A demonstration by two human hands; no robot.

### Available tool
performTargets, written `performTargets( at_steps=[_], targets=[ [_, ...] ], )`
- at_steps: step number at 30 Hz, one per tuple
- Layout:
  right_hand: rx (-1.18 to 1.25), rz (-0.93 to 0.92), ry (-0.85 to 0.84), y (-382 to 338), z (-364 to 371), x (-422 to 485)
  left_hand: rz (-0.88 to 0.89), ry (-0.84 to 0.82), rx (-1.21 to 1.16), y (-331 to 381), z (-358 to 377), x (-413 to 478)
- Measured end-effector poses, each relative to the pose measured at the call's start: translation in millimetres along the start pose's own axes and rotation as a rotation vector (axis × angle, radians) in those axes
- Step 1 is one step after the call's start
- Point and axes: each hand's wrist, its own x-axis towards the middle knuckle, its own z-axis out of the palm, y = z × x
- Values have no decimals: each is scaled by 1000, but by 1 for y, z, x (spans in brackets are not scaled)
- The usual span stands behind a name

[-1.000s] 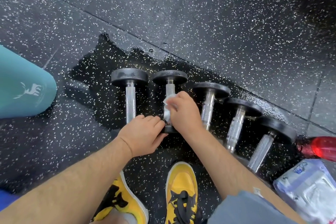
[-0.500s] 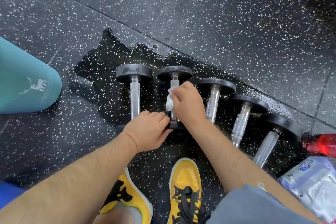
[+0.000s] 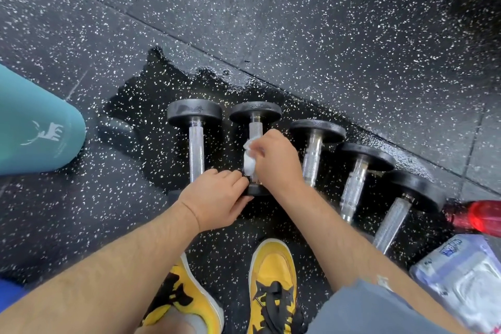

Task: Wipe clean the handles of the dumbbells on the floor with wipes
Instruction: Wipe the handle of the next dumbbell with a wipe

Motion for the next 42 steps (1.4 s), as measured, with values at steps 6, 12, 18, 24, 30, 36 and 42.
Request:
performTargets(
  at_steps=[6,12,18,24,30,36,42],
  targets=[
    [303,290,73,9,2,-6,14,-3,6,1,-1,-1],
    [466,402,65,12,-4,9,8,-8,-8,2,-1,1],
    [430,439,-16,18,-7,10,9,-7,4,1,-2,2],
    [397,434,-24,18,-6,6,11,-15,-3,2,0,0],
    [403,441,-63,19,-13,10,4,-7,-11,2,0,1],
    [391,414,-42,11,-11,-7,7,-4,-2,2,0,0],
    [-12,20,-34,-7,7,-2,-1,-10,-13,2,0,1]
  ],
)
